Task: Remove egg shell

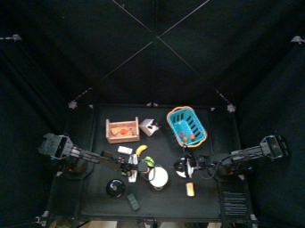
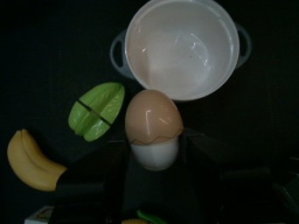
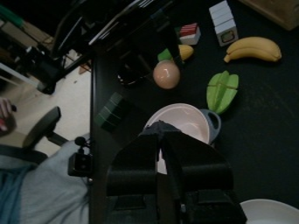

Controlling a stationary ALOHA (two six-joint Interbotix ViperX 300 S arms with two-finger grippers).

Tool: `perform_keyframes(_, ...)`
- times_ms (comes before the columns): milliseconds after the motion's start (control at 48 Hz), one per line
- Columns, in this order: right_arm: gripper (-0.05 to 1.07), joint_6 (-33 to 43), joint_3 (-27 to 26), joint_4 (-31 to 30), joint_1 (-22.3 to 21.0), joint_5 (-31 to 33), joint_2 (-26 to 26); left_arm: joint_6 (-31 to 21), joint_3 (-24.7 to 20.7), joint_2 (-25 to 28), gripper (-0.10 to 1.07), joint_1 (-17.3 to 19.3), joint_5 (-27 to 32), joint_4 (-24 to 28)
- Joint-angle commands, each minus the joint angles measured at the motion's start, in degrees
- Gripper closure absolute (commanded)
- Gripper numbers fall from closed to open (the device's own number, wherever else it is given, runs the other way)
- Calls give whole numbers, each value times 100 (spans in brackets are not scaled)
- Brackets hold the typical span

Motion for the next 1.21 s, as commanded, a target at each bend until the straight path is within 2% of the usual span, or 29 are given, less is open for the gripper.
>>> perform_keyframes(0, 103, 281, -202, 70, -44, -18, -26, 9, -79, -132, 31, 44, -272, 193)
perform_keyframes(167, 101, 1037, -387, 44, -88, -18, 0, 9, -123, -211, 30, 193, -668, 624)
perform_keyframes(292, 93, 1397, -413, -62, -193, -53, 0, 9, -123, -264, 30, 413, -1063, 1002)
perform_keyframes(542, 57, 2109, -501, 26, -404, -123, 158, 26, -105, -413, 31, 765, -1670, 1591)
perform_keyframes(708, 30, 2355, -686, -44, -404, -264, 510, 35, -79, -519, 31, 888, -1767, 1644)
perform_keyframes(833, 15, 2355, -870, 0, -413, -360, 853, 18, -70, -536, 31, 896, -1969, 1617)
perform_keyframes(917, 11, 2355, -1020, 0, -413, -404, 1063, 18, -44, -501, 31, 888, -2188, 1573)
perform_keyframes(1188, 11, 2355, -1257, -18, -475, -466, 1389, 26, -79, -360, 31, 896, -2584, 1424)
